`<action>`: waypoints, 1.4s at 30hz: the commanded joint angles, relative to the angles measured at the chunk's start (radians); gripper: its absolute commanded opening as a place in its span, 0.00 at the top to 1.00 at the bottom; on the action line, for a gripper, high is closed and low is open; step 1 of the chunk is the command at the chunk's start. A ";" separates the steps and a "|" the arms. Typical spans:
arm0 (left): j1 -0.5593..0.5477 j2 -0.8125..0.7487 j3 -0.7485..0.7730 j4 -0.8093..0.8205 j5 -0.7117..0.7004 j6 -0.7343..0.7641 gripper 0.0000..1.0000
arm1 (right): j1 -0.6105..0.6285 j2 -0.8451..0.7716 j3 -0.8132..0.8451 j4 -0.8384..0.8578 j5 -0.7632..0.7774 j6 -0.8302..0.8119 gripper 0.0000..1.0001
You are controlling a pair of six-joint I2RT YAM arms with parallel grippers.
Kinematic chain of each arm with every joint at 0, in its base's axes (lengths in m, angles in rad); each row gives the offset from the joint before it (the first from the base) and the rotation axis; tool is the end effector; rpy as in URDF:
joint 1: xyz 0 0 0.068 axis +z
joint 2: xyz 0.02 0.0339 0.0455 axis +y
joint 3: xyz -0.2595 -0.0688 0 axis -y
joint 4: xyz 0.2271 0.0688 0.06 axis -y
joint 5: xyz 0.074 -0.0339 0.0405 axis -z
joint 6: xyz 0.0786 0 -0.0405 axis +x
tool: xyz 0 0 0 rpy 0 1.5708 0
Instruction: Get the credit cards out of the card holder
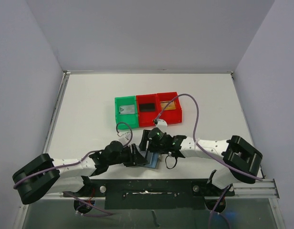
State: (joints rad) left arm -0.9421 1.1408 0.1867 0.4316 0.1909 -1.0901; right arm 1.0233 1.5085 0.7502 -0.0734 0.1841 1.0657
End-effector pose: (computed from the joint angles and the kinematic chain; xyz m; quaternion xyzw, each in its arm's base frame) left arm 0.1191 -0.1892 0.1234 -0.0161 0.8630 -0.4670 0.1923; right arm 0.1746 0.2588 0.1481 0.0529 0.9276 0.2679 0.2548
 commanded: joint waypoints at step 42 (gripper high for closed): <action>0.038 0.127 0.189 -0.096 0.026 0.157 0.53 | -0.002 -0.169 -0.415 0.206 -0.003 0.177 0.71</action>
State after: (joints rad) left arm -0.9115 1.2438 0.3431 0.2523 0.1867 -0.9382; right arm 1.0218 1.3067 0.3916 0.1471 0.2169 1.2240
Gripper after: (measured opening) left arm 0.471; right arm 0.292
